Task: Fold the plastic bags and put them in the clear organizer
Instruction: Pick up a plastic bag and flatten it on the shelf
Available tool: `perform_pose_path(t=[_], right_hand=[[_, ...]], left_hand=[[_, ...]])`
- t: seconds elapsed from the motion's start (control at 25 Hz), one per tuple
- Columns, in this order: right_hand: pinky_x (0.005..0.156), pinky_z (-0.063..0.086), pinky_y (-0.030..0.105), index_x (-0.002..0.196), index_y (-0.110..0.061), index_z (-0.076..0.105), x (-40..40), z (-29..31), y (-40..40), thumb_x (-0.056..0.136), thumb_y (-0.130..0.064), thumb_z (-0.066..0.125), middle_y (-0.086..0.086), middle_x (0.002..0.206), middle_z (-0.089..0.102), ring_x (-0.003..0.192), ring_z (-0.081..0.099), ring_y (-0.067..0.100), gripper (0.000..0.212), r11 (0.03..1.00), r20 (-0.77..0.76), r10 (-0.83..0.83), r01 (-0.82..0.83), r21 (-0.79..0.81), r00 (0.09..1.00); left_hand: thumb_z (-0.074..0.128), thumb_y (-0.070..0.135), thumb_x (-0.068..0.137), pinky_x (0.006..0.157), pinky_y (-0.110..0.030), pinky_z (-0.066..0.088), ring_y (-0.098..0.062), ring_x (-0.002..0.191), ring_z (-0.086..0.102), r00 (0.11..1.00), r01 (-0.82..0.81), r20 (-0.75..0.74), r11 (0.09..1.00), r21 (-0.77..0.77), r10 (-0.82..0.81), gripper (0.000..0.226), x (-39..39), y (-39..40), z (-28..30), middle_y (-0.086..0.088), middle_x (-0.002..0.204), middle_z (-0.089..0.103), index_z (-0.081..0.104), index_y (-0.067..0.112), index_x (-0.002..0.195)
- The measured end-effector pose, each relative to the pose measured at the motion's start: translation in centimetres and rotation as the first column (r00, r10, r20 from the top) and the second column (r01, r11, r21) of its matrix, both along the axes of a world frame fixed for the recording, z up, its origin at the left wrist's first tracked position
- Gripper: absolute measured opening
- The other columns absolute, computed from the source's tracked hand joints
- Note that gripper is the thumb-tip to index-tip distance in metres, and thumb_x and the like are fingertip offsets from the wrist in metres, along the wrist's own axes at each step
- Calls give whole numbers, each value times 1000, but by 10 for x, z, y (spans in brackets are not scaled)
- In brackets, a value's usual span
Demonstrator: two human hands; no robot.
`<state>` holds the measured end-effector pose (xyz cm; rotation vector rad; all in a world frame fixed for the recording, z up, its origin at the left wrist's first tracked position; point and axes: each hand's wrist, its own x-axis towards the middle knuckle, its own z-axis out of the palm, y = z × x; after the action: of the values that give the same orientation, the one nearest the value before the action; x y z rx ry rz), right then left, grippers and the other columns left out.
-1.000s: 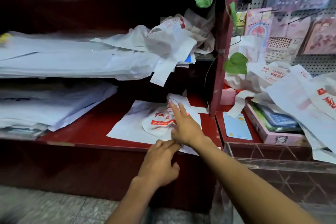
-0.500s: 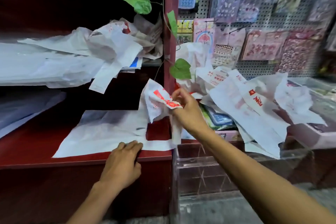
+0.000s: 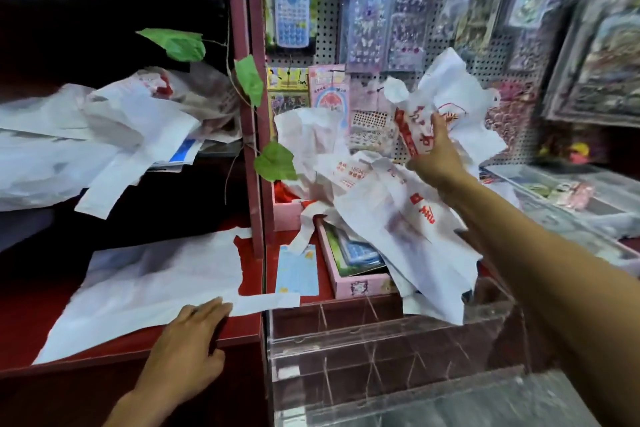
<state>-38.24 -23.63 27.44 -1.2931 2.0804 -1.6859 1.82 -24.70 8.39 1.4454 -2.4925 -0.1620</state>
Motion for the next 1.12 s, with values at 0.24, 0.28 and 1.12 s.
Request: perform_pose_path(t=[0.24,0.28,1.12], right_hand=[[100,48,41,143,-13,45,-13,-34,2,83,6,57,12,142,51,124,52,30,65,986,-31,-75,79,144,997],[102,47,42,140,-10,49,-13,-43,3,83,5,58,12,139,54,123,53,31,60,984,-59,-79,87,158,995],[101,38,39,139,-24,44,294,-171,0,84,-36,67,1,142,49,125,48,27,61,647,-492,752,-348,679,438]], left_hand=[[60,29,85,111,-27,35,-8,140,26,1000,0,-4,1000,-12,0,76,2,-6,-5,16,159,25,26,35,153],[62,27,84,110,-28,36,-9,140,28,1000,0,-7,1000,-1,0,76,3,-8,-7,15,158,27,28,34,153],[64,19,79,112,-39,24,-24,140,31,991,-114,53,989,-99,119,69,97,-22,0,-1,151,36,40,25,144]])
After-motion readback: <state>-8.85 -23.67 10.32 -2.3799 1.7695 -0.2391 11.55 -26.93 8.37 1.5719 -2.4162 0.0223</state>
